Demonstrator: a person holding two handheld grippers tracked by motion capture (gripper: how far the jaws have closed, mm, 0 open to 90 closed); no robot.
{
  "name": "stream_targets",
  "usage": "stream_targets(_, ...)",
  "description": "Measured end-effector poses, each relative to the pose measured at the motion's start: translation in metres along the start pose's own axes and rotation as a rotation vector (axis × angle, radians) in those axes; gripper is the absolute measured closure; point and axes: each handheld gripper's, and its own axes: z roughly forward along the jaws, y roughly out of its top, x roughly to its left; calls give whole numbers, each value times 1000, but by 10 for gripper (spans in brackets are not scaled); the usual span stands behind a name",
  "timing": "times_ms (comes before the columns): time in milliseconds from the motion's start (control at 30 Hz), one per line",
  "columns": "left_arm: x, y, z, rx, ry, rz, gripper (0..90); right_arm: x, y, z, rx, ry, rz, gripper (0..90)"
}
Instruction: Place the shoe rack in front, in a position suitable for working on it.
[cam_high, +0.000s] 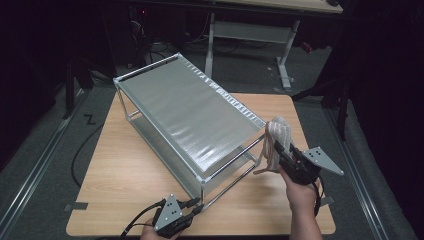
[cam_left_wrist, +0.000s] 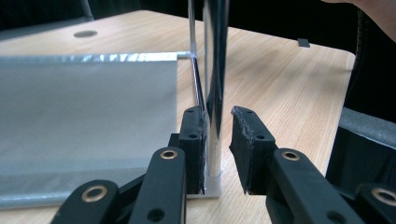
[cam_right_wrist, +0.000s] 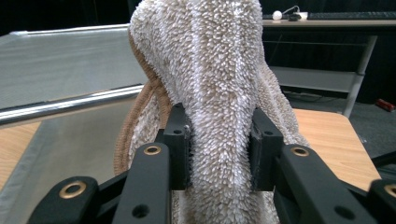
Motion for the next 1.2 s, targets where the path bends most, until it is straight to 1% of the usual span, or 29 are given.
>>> stream_targets(33, 0, 1, 1, -12, -2, -5, 736, -1, 0, 0, 3, -6, -3, 667)
stream_targets(133, 0, 2, 4, -12, -6, -3, 740, -2, -2, 0, 13, -21, -11, 667)
stream_targets(233, 1, 1, 6, -11, 1, -7, 796, -7, -6, 0, 34, -39, -1, 667)
stream_targets(333, 2, 2, 7, -5, -2, 1, 800, -13, -12, -1, 52, -52, 4, 668)
stream_targets(400, 2, 3, 10, -10, -4, -8, 803, -14, -14, -3, 65, -64, 7, 670)
stream_targets(467, 2, 4, 12, -10, -7, -6, 804, -15, -17, -5, 83, -68, 4, 671)
stream_targets(567, 2, 5, 15, -10, -14, -1, 804, -15, -22, -7, 103, -68, 3, 672)
stream_targets(667, 2, 6, 18, -10, -22, 1, 804, -15, -27, -8, 122, -54, 6, 672)
stream_targets(733, 2, 6, 20, -11, -29, 4, 805, -12, -29, -8, 133, -42, -3, 672)
stream_targets(800, 1, 7, 23, -12, -34, 3, 806, -9, -30, -8, 143, -41, -12, 671)
stream_targets(867, 1, 7, 24, -12, -35, 5, 806, -5, -30, -7, 143, -20, -13, 671)
stream_targets(1000, 0, 7, 22, -14, -36, 6, 806, 0, -28, -4, 144, -6, -24, 670)
stream_targets(1167, -1, 5, 19, -15, -32, 9, 805, -3, -28, 2, 150, -13, -3, 669)
stream_targets(1200, -1, 5, 19, -14, -30, 11, 805, -3, -27, 3, 148, -9, -2, 669)
